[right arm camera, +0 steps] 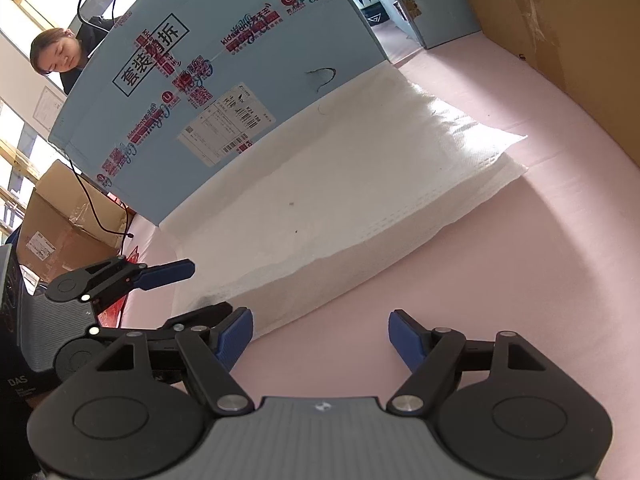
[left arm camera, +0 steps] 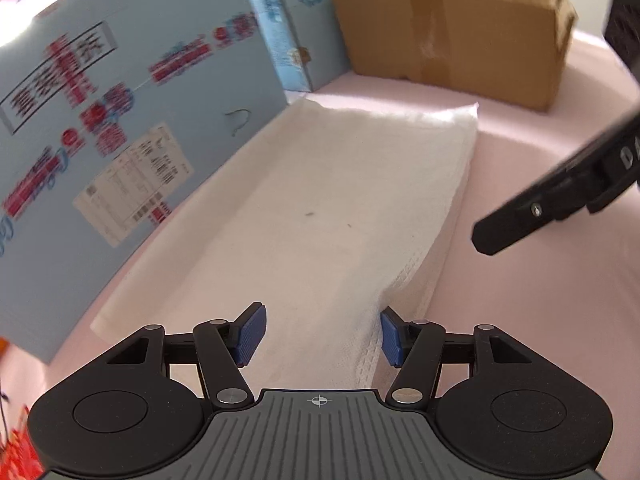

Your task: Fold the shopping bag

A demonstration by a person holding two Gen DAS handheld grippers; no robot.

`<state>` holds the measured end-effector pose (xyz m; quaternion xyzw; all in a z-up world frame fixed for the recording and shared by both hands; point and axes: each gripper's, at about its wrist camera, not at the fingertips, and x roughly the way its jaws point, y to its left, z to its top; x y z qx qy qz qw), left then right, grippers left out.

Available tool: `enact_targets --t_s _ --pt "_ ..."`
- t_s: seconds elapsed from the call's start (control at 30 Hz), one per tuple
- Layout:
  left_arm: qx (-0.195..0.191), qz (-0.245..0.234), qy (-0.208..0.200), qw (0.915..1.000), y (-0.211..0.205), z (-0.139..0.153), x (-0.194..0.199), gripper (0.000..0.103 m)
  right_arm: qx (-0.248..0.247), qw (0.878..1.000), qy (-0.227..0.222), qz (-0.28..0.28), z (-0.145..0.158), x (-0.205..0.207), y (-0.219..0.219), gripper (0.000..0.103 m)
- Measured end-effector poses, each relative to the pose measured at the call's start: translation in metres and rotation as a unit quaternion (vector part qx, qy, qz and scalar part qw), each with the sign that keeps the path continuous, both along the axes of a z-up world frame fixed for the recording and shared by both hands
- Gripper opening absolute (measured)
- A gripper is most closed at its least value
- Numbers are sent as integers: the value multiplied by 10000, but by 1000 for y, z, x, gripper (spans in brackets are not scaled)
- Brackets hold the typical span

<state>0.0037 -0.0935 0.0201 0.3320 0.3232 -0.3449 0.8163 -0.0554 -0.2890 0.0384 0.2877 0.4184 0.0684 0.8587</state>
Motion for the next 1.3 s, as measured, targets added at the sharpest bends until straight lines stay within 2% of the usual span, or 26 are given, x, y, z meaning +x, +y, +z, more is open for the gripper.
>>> enact_targets --t_s 0.07,0.17,0.27,0.37,0.5,0.57,0.6,0.63,0.67,0.7,0.8,0.87,0.97,1.03,1.17,1.23,1.3 --pt "-85 41 -76 9999 -4 0 1 28 0 10000 11 82 0 1 5 77" --pt "-528 456 -42 9976 1 10 12 13 120 9996 42 241 0 5 13 76" --pt "-977 873 -45 9914 11 28 29 11 262 9991 74 316 -2 11 21 76" --pt "-1267 1198 -103 9846 21 42 42 10 482 9988 65 90 -7 22 23 76" --pt "-1441 1494 -231 9779 28 51 55 10 970 9942 -69 -467 -16 39 19 74" --pt "-1542 1620 -268 9743 30 53 59 6 1002 9929 -94 -635 -19 47 20 69" --pt "-1590 1674 -282 9726 31 54 60 5 910 9938 -71 -641 -20 50 22 54" --pt "-1644 1726 -325 9706 32 56 60 4 818 9945 -49 -647 -21 54 23 28" --pt "-1683 1765 -369 9691 34 58 59 3 726 9952 -26 -653 -22 58 25 14" --pt "-1728 1813 -419 9672 37 61 58 3 668 9956 -25 -659 -22 60 25 5" --pt "-1935 1995 -622 9586 49 76 53 2 499 9968 -153 -602 -17 60 23 4" --pt "-2046 2110 -836 9522 57 88 47 2 319 9975 -432 -463 -3 55 18 3" --pt "-2211 2350 -1217 9387 77 110 34 2 -52 9961 -857 -224 21 43 9 3" --pt "-2274 2597 -1519 9262 95 126 22 2 -356 9932 -1103 -44 37 33 -1 3" --pt "-2265 3042 -1894 9057 128 148 -3 2 -593 9888 -1360 144 61 15 -23 3" --pt "-2148 3254 -1988 8992 143 152 -12 2 -519 9894 -1349 130 69 9 -41 3" --pt "-2078 3465 -1882 8952 158 150 -18 2 -570 9896 -1318 72 74 8 -53 3"
